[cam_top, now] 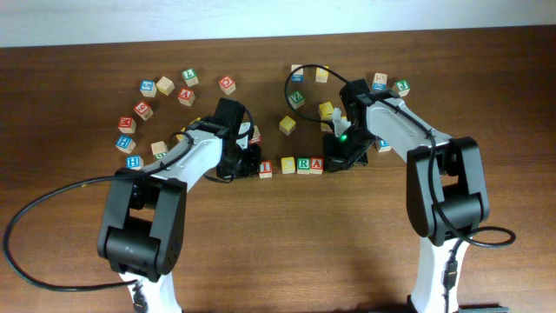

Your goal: Spell out ICRA

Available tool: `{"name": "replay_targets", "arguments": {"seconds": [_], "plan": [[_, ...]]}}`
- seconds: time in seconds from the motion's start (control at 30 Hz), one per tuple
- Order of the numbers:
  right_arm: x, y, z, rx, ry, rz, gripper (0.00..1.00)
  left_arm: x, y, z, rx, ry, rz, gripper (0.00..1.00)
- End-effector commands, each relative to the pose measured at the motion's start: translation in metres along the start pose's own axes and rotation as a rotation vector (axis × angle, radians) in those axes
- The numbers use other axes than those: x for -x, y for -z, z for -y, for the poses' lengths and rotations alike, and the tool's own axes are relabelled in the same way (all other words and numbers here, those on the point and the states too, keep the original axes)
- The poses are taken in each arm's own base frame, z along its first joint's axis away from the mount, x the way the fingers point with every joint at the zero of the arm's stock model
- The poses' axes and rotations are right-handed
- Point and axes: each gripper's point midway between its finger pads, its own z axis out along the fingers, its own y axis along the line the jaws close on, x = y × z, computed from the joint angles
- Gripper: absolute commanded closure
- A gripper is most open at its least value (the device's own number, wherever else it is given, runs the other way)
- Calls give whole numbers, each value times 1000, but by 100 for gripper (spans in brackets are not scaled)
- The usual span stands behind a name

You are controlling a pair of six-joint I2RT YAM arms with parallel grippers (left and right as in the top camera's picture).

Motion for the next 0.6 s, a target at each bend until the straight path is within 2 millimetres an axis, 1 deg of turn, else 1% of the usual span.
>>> {"name": "replay_targets", "arguments": {"seconds": [0.0, 0.23, 0.3, 0.43, 0.47, 0.57], "plan": [[-2, -2, 2, 0, -11, -7, 96, -2, -10, 0, -3, -18, -15, 100], [-2, -2, 2, 0, -11, -7, 96, 0, -10, 1, -8, -21, -7, 100], [-2, -3, 1, 0, -8, -8, 96, -2, -12, 6, -15, -13, -12, 100], [-6, -9, -12, -4, 30, -15, 96, -2, -15, 17, -20, -14, -1, 100], [-7, -11, -16, -5, 44, -18, 96, -1, -15, 17, -5, 16, 8, 100], [-9, -14, -21, -11, 62, -18, 96, 4, -15, 17, -5, 13, 30, 100]]}}
